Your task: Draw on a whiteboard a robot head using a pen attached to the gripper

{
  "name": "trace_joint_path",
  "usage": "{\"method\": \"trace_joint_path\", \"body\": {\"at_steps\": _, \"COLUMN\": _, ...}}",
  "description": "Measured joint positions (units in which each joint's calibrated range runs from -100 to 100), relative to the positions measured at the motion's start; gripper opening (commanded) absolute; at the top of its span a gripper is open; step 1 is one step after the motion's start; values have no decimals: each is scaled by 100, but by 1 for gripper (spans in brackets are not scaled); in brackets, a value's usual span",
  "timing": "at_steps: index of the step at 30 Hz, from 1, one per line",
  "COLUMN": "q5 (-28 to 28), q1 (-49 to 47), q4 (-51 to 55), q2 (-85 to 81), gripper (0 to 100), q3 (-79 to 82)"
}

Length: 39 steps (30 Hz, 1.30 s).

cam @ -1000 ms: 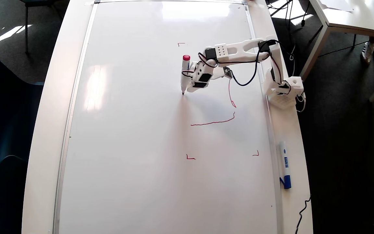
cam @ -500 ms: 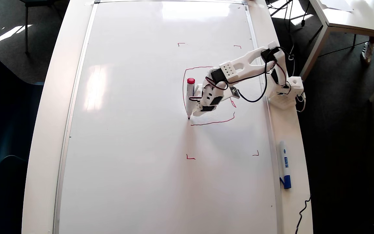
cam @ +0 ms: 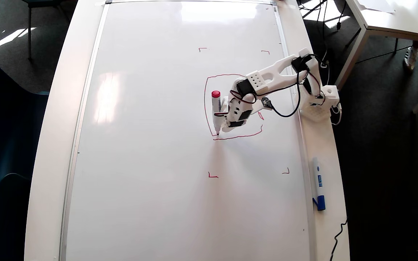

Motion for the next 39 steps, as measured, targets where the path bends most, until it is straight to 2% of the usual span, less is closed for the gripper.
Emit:
{"method": "trace_joint_path", "body": {"at_steps": 11, "q5": 211, "q1": 566, "q4": 1275, "q2": -483, "gripper": 1, "q3": -557}}
{"method": "trace_joint_path", "body": {"at_steps": 18, "q5": 222, "q1": 596, "q4": 1275, "q2": -576, "gripper": 1, "q3": 174}}
{"method": "trace_joint_path", "body": {"at_steps": 28, "q5": 222, "q1": 995, "q4": 997, "q2": -584, "gripper": 1, "q3": 238}}
{"method": "trace_joint_path", "body": {"at_steps": 39, "q5": 222, "q1": 980, "q4": 726, "q2": -534, "gripper": 1, "q3": 238}}
